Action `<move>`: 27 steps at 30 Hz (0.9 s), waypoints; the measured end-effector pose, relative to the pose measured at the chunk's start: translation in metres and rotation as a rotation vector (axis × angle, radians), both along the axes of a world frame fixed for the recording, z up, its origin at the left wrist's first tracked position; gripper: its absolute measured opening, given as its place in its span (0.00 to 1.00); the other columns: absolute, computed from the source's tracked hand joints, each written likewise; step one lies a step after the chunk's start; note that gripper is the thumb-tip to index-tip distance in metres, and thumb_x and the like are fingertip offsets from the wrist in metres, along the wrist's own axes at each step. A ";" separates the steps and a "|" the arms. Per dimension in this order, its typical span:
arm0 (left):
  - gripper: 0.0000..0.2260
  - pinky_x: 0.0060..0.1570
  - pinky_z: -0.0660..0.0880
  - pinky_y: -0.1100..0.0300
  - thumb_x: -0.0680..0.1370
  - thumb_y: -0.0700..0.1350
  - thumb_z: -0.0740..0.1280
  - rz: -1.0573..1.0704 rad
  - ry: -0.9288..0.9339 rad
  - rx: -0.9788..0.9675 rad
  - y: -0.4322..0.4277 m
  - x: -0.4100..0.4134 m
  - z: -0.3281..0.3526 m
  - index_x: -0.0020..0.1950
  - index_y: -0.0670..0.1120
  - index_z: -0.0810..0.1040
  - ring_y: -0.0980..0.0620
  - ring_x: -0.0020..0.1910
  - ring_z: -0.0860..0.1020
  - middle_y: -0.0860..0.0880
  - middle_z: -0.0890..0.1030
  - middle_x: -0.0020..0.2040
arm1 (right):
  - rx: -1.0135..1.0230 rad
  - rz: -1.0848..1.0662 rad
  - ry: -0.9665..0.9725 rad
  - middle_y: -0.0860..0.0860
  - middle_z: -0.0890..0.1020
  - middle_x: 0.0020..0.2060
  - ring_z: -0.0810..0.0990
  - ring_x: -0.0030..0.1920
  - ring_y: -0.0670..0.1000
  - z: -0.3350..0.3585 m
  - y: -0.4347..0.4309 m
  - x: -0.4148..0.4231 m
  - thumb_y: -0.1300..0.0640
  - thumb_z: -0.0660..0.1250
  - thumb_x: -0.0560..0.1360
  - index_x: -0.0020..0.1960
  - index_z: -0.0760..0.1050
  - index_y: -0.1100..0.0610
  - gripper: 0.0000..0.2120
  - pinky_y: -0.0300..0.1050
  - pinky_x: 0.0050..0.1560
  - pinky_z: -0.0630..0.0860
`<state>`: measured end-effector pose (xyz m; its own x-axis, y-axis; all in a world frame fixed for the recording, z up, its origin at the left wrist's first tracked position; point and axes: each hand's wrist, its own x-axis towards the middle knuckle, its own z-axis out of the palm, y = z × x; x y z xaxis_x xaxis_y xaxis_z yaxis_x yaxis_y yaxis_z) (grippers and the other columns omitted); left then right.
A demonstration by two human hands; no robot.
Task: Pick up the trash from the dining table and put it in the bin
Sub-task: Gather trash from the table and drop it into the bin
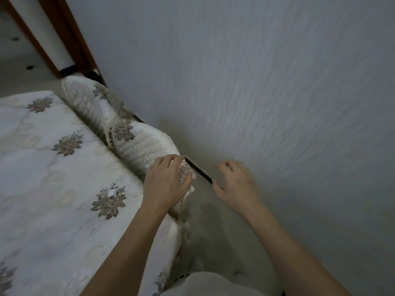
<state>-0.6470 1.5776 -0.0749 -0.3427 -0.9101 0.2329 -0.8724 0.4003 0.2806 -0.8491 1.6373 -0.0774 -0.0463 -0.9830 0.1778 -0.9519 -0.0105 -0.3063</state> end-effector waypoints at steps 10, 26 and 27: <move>0.20 0.55 0.74 0.49 0.76 0.57 0.66 0.352 -0.018 0.101 -0.047 0.042 -0.010 0.65 0.51 0.75 0.47 0.62 0.74 0.50 0.78 0.63 | 0.042 0.324 -0.056 0.53 0.80 0.52 0.77 0.52 0.56 -0.012 -0.134 0.036 0.51 0.65 0.72 0.60 0.77 0.55 0.18 0.52 0.51 0.78; 0.24 0.50 0.76 0.53 0.75 0.59 0.57 1.221 0.131 0.262 0.087 0.127 -0.050 0.63 0.48 0.78 0.46 0.55 0.78 0.50 0.80 0.59 | 0.176 1.144 -0.138 0.54 0.79 0.46 0.78 0.46 0.58 -0.055 -0.213 0.201 0.54 0.69 0.73 0.60 0.77 0.57 0.16 0.52 0.42 0.78; 0.24 0.50 0.76 0.53 0.75 0.59 0.57 1.257 0.151 0.278 0.097 0.125 -0.057 0.63 0.47 0.78 0.46 0.56 0.78 0.50 0.80 0.59 | 0.199 1.172 -0.117 0.54 0.79 0.45 0.78 0.45 0.57 -0.059 -0.213 0.209 0.54 0.68 0.74 0.60 0.77 0.56 0.15 0.52 0.42 0.78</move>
